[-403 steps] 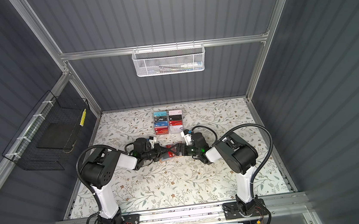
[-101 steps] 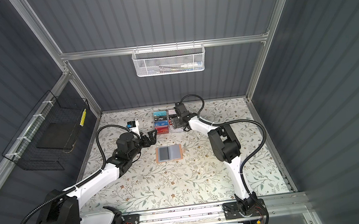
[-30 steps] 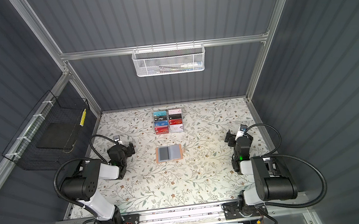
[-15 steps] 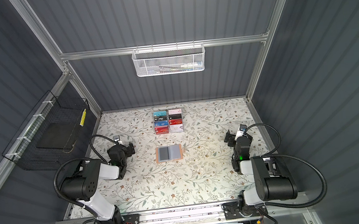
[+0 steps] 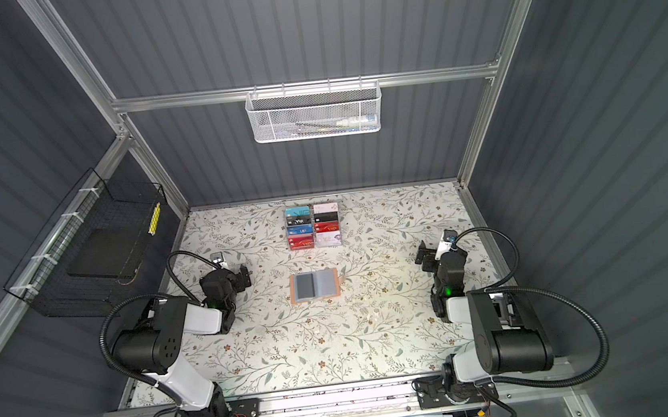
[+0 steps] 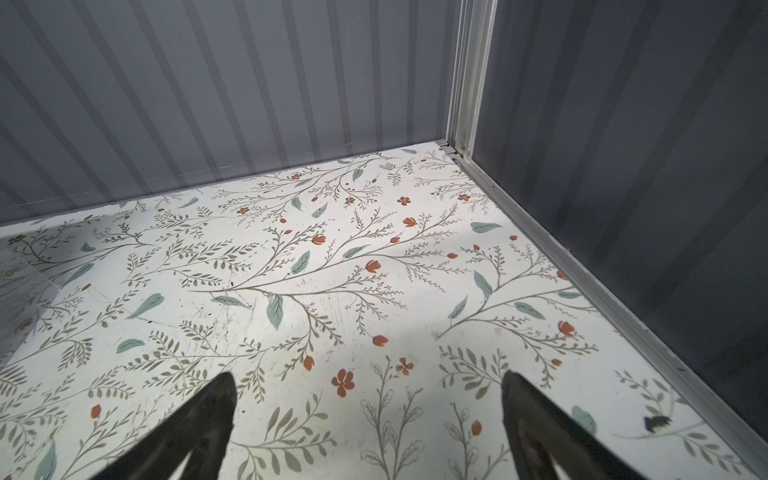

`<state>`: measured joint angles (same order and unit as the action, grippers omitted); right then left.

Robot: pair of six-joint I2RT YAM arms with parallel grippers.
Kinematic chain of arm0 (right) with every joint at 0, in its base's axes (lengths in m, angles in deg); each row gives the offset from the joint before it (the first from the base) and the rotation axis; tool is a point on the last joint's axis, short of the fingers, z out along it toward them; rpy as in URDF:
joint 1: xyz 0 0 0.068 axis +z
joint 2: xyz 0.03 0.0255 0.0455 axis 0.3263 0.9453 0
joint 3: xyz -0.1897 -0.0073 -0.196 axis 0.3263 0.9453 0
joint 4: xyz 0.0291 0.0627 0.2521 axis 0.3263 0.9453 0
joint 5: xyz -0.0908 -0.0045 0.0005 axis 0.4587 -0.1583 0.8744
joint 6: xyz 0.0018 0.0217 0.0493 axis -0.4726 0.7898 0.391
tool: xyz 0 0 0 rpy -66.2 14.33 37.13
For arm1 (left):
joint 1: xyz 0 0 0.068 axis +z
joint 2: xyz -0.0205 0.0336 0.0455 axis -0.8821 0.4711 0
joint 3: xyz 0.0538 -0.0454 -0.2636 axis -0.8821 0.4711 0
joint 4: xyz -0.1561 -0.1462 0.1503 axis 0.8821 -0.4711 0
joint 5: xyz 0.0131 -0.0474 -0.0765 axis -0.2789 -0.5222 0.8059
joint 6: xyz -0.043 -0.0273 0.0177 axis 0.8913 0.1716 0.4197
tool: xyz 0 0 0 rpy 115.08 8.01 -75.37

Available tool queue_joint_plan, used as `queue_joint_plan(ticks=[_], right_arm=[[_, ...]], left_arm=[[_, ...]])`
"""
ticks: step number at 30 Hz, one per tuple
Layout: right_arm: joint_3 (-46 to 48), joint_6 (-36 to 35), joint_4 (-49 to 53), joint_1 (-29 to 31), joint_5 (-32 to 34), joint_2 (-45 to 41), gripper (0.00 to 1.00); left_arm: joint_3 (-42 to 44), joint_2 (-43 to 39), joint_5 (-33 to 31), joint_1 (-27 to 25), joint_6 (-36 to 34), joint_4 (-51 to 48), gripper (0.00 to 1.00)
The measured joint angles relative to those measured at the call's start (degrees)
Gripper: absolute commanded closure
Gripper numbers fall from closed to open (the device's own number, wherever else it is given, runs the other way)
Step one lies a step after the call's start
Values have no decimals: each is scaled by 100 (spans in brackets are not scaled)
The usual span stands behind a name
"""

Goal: Take the credit cards out of the card holder

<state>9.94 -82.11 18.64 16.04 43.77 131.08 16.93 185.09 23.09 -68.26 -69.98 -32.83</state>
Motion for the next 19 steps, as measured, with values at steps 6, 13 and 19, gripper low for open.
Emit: queue_joint_plan(ticks=[6, 13, 19], right_arm=[[-31, 0, 101, 0, -20, 4, 1], [-39, 0, 122, 0, -24, 4, 1], [-39, -2, 120, 0, -24, 4, 1]], left_arm=[[0, 0, 0, 0, 0, 0, 0], [0, 0, 0, 0, -2, 0, 0], [0, 0, 0, 0, 0, 0, 0]])
